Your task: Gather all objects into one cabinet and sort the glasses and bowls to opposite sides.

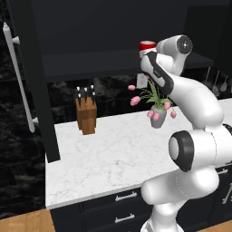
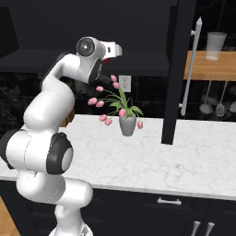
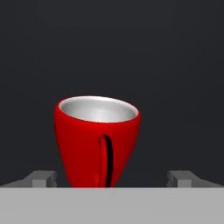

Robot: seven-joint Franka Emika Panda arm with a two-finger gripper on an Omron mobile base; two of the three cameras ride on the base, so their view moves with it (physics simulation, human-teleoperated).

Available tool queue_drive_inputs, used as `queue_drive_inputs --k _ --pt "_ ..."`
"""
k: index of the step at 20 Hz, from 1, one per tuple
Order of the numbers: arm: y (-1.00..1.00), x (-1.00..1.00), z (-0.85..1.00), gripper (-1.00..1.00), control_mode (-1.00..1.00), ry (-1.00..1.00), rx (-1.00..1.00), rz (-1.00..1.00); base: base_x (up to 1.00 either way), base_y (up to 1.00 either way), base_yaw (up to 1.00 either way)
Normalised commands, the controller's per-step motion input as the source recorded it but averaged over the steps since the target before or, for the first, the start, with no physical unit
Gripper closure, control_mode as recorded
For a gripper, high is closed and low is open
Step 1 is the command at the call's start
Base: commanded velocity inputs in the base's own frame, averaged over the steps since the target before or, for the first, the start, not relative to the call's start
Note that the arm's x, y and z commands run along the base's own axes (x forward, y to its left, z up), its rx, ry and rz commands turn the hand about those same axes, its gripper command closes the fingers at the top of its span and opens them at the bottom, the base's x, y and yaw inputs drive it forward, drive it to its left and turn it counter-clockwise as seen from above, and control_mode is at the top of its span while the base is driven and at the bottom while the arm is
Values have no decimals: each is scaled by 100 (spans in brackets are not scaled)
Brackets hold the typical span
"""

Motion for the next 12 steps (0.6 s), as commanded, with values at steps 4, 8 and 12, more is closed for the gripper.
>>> queue_drive_inputs --k 4,8,12 --pt "1 11 0 -100 -100 0 0 0 0 0 0" --pt "4 1 2 100 -100 0 0 0 0 0 0" --pt "21 -9 0 100 -100 -1 -1 0 0 0 0"
